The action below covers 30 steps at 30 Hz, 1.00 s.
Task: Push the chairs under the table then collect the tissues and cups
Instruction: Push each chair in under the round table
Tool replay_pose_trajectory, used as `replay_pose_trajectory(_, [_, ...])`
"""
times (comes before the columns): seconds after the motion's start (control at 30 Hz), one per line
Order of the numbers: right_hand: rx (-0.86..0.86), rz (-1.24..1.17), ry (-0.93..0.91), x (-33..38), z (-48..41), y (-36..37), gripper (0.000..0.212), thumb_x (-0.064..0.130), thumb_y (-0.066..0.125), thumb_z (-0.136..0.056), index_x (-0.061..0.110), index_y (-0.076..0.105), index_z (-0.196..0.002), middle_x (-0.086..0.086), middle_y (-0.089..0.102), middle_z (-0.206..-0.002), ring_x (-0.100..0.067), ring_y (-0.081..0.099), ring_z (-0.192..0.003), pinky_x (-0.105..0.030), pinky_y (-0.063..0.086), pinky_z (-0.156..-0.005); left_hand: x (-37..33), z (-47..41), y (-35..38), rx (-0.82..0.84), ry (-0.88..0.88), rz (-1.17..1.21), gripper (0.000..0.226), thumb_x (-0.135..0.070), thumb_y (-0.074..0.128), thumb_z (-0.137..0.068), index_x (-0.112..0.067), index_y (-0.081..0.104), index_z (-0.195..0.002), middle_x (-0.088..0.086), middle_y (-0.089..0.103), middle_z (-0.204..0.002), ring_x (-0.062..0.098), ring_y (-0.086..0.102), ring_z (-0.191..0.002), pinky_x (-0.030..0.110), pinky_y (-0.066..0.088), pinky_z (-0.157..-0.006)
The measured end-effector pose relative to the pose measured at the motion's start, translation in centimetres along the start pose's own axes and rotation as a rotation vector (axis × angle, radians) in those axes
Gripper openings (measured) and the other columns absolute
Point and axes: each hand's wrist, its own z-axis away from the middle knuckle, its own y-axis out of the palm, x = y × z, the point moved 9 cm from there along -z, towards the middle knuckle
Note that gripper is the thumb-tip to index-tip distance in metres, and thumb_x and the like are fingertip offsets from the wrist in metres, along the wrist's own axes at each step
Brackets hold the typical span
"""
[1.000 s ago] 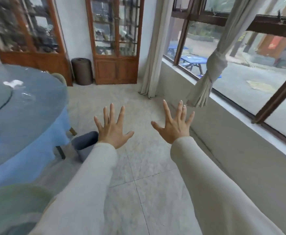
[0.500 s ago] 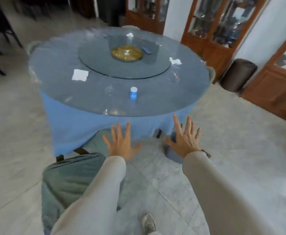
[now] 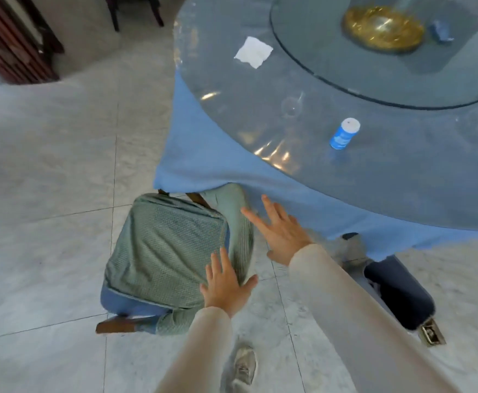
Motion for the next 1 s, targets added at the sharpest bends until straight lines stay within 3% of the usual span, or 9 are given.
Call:
replay_pose_trajectory(0.07, [-0.006, 0.059, -0.091, 1.0, -3.3, 0.6, 0.117, 0.003, 0.076, -0.078, 0.038, -0.002, -0.158, -0.016, -0.019, -0.163, -0.037, 0.003, -0.15, -0.053, 0.03, -0.114, -0.3, -1.7, 1.2, 0.028, 0.016, 0.131, 0.097, -0.053, 0.058, -0.091, -0.024, -0.005, -0.159, 0.007, 0.023, -0.163, 0.032, 0.034, -0.144, 0.049, 0.038, -0.113])
replay_pose_trajectory(0.1, [-0.004, 0.084, -0.125, 1.4, -4.5, 0.7, 0.114, 0.0, 0.074, -0.077, 0.035, 0.003, -0.158, -0.016, -0.018, -0.163, -0.037, -0.001, -0.151, -0.053, 0.024, -0.118, -0.6, -2.1, 1.3, 0.027, 0.014, 0.171, 0.089, -0.044, 0.059, -0.091, -0.027, 0.003, -0.158, 0.008, 0.043, -0.149, 0.033, 0.053, -0.126, 0.048, 0.05, -0.1])
replay_pose_trajectory(0.17, [0.018, 0.143, -0.205, 2.6, -7.2, 1.5, 0.099, -0.003, 0.067, -0.08, 0.03, 0.016, -0.158, -0.016, -0.016, -0.164, -0.036, -0.009, -0.152, -0.052, 0.01, -0.122, -0.9, -3.1, 0.9, 0.002, -0.012, 0.21, 0.083, -0.028, 0.058, -0.084, -0.03, 0.014, -0.154, 0.004, 0.062, -0.117, 0.027, 0.066, -0.092, 0.046, 0.06, -0.075])
replay_pose_trajectory(0.27, [-0.005, 0.338, -0.415, 3.9, -9.5, 2.5, 0.056, 0.019, 0.059, -0.089, 0.026, 0.049, -0.144, -0.014, 0.016, -0.163, -0.032, -0.006, -0.153, -0.05, -0.007, -0.122, -1.5, -3.7, 0.5, -0.025, 0.003, 0.217, 0.09, -0.021, 0.054, -0.071, -0.028, 0.018, -0.154, 0.001, 0.063, -0.101, 0.026, 0.064, -0.083, 0.044, 0.059, -0.069])
replay_pose_trajectory(0.33, [0.004, 0.429, -0.498, 3.9, -10.2, 3.3, 0.055, 0.031, 0.065, -0.082, 0.025, 0.057, -0.136, -0.008, 0.037, -0.154, -0.028, 0.006, -0.153, -0.047, -0.013, -0.122, -1.5, -3.7, 0.9, -0.007, 0.022, 0.232, 0.097, -0.02, 0.052, -0.066, -0.028, 0.016, -0.155, 0.003, 0.063, -0.102, 0.03, 0.065, -0.088, 0.043, 0.058, -0.069])
replay_pose_trajectory(0.4, [0.056, 0.47, -0.514, 3.9, -10.3, 3.6, 0.063, 0.037, 0.071, -0.074, 0.025, 0.059, -0.134, -0.003, 0.046, -0.147, -0.025, 0.018, -0.149, -0.042, -0.015, -0.121, -1.4, -4.1, 1.1, 0.042, 0.039, 0.236, 0.098, -0.014, 0.054, -0.066, -0.028, 0.016, -0.156, 0.007, 0.063, -0.106, 0.034, 0.065, -0.093, 0.042, 0.055, -0.067])
replay_pose_trajectory(0.57, [0.038, 0.519, -0.46, 4.6, -9.6, 2.9, 0.059, 0.039, 0.073, -0.072, 0.024, 0.062, -0.128, 0.004, 0.054, -0.137, -0.018, 0.037, -0.138, -0.036, 0.0, -0.124, -1.8, -4.5, 1.2, 0.153, 0.113, 0.069, 0.102, -0.01, 0.06, -0.076, -0.02, 0.002, -0.158, 0.013, 0.06, -0.113, 0.035, 0.062, -0.099, 0.037, 0.049, -0.065])
replay_pose_trajectory(0.8, [0.008, 0.482, -0.342, 6.5, -5.4, 4.2, 0.053, 0.029, 0.068, -0.076, 0.018, 0.062, -0.127, 0.003, 0.059, -0.132, -0.02, 0.044, -0.131, -0.035, 0.01, -0.122, 0.3, -1.9, 2.2, 0.299, 0.256, -0.18, 0.109, -0.013, 0.064, -0.078, -0.007, -0.011, -0.156, 0.013, 0.059, -0.116, 0.033, 0.061, -0.103, 0.032, 0.049, -0.068])
replay_pose_trajectory(1.0, [0.001, 0.351, -0.12, 11.6, -0.5, 7.3, 0.048, 0.025, 0.055, -0.081, 0.017, 0.061, -0.128, 0.002, 0.059, -0.132, -0.021, 0.044, -0.131, -0.034, 0.006, -0.123, 6.3, 2.3, 1.1, 0.422, 0.426, -0.404, 0.106, -0.011, 0.064, -0.079, -0.003, -0.009, -0.155, 0.019, 0.059, -0.114, 0.036, 0.063, -0.099, 0.035, 0.047, -0.062])
